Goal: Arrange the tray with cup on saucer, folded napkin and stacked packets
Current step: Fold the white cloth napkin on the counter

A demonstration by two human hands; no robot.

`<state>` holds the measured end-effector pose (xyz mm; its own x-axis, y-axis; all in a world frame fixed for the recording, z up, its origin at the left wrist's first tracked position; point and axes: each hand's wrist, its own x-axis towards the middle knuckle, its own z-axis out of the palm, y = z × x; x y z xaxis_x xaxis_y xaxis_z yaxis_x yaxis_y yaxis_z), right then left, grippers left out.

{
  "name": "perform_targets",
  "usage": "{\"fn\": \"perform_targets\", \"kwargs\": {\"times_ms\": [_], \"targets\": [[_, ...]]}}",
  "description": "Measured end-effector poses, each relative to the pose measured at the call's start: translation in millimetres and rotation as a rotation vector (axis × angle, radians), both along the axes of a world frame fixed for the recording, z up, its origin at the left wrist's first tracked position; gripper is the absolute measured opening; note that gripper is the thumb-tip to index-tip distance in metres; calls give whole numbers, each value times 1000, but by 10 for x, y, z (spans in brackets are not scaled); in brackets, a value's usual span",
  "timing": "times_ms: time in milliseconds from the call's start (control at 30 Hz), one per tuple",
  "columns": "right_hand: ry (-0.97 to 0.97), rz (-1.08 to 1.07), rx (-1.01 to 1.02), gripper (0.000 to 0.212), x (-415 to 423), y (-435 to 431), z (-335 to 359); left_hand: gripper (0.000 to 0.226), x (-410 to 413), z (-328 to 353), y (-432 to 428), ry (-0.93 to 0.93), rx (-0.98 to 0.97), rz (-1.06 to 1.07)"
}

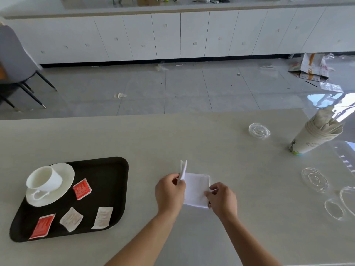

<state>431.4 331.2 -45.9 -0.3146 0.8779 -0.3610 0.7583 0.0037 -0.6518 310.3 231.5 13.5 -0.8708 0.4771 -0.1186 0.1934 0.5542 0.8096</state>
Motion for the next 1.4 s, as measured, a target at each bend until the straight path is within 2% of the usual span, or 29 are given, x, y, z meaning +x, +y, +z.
{"fn": "perform_targets", "kwargs": {"times_ms": [100,200,300,600,667,733,800,867,933,1000,1067,1133,1200,1333,1400], "targets": [[33,-38,-38,9,-8,5,16,30,156,-31,161,100,-14,-57],[42,-41,-76,13,-9,26,24,14,288,-149,255,136,-82,-108],[92,-29,-119,13,2,55,12,8,403,-267,308,176,-152,-215],[120,-17,-145,16,32,128,-36,11,599,-509,213,332,-205,-429],[141,-28,-169,20,45,165,-47,17,611,-563,128,472,-264,-507],[183,-67,-178,21,50,190,-54,38,639,-623,14,583,-345,-611],[132,1,32,16,42,232,-56,59,653,-718,-82,605,-432,-695],[39,243,263,29,5,274,-72,72,629,-818,-135,581,-489,-749],[0,452,334,35,-64,332,-108,77,581,-875,-170,556,-484,-781],[-12,520,368,27,-125,388,-159,75,525,-880,-202,574,-456,-818],[6,462,337,20,-167,431,-197,63,470,-819,-186,535,-377,-797],[4,379,271,20,-190,449,-213,44,390,-734,-88,439,-254,-665],[2,340,249,21,-203,437,-244,34,282,-722,58,512,-257,-563],[-29,314,262,22,-216,395,-269,75,129,-800,213,609,-561,-724],[-59,331,277,23,-210,377,-268,82,97,-934,183,595,-618,-779]]}}
